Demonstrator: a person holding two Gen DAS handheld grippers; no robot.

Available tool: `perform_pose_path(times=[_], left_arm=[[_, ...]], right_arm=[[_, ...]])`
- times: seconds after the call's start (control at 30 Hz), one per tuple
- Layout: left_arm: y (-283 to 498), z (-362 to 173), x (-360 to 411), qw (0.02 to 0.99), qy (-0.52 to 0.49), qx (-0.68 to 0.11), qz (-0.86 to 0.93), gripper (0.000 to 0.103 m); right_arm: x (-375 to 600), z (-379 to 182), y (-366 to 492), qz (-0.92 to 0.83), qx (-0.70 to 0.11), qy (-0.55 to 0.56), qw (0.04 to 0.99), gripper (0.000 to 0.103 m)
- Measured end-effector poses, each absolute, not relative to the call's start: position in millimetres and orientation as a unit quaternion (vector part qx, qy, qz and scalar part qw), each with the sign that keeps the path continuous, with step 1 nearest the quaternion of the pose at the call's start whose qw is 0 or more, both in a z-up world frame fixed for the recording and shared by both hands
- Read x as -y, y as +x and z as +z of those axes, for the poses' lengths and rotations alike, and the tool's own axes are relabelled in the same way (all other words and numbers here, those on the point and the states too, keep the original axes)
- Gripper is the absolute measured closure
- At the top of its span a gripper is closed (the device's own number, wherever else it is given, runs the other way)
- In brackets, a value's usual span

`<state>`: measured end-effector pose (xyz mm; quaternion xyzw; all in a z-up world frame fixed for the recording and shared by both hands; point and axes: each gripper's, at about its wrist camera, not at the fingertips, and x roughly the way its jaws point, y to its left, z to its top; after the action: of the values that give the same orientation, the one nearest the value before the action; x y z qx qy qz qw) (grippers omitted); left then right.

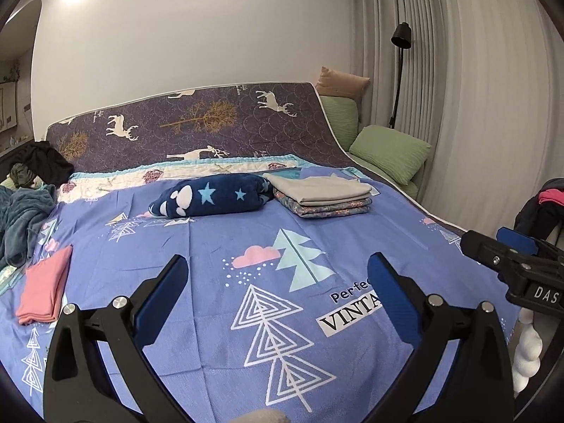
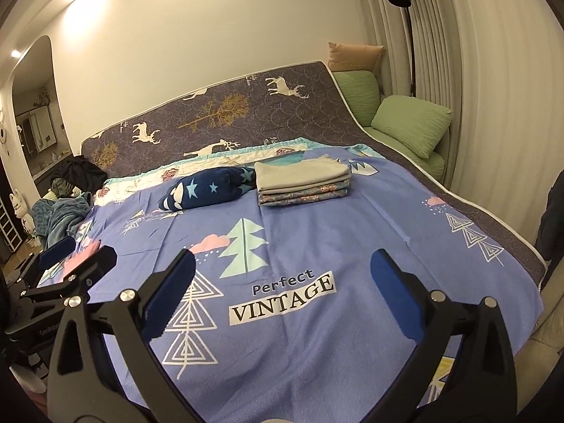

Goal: Fold small clothes

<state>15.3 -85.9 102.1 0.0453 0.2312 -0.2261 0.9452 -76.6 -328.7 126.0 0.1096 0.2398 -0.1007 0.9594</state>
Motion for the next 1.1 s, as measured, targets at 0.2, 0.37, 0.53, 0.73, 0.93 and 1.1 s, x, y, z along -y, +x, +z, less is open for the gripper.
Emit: perform_pose_path(times=[0.2,0.37,0.53,0.73,0.93,1.1], left_arm=[[14,95,88,0.941,0.043,-0.24,-0.232,0.001],[14,89,90,0.94,0.049,-0.245,-0.231,0.001],[14,84,92,0.939,0.055,-0.249,-0.23,0.001],[16,78,95,0.937,0.067,-0.256,-0.227,0.001],[18,74,96,0.937,0.069,-0.26,-0.221,0.001],[21,70,97,0.936,0.071,-0.266,-0.22,0.001]], right_arm=[[327,121,-76,-0.095,-0.247,0.106,0.959,0.002],[328,116,-72,-0.094,-0.253,0.109,0.957,0.002],[329,111,-69,-0.092,-0.26,0.113,0.954,0.002],[326,105,-63,-0.092,-0.266,0.104,0.954,0.002],[326,100,-59,-0.091,-0.271,0.102,0.953,0.002],[326,98,-58,-0.093,-0.273,0.1,0.952,0.002]])
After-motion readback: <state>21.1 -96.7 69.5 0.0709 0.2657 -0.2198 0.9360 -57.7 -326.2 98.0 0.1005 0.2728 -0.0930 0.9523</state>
